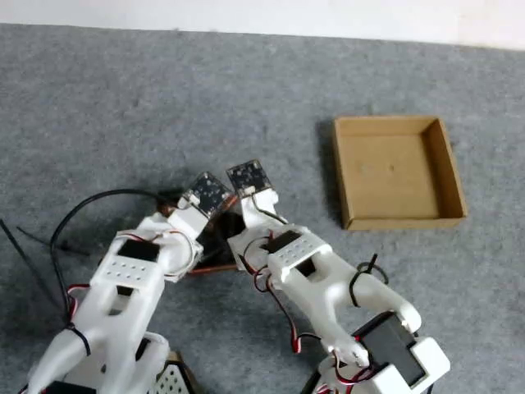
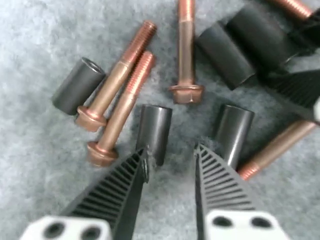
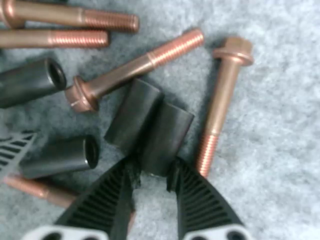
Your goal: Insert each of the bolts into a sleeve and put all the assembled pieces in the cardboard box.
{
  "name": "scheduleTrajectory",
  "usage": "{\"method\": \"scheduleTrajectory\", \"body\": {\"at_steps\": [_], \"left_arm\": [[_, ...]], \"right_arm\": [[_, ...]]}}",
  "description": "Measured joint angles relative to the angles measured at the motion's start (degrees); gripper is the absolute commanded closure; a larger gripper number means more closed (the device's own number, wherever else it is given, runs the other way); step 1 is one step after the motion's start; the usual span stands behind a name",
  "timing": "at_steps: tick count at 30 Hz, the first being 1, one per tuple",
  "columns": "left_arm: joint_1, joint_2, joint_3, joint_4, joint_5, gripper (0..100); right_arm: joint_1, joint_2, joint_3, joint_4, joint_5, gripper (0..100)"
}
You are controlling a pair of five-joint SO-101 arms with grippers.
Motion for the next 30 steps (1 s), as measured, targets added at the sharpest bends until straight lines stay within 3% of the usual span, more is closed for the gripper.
{"method": "scheduleTrajectory", "body": {"at_steps": [7,14,30], "left_arm": [[-0.2,10.8,-6.9,-0.1,0.2,85],[-0.3,23.1,-16.8,4.9,0.2,85],[-0.2,25.1,-19.2,7.1,2.0,85]], "right_arm": [[0.0,0.0,0.0,0.0,0.0,99.2],[0.0,0.0,0.0,0.0,-0.2,99.2],[0.0,0.0,0.0,0.0,0.0,99.2]]}}
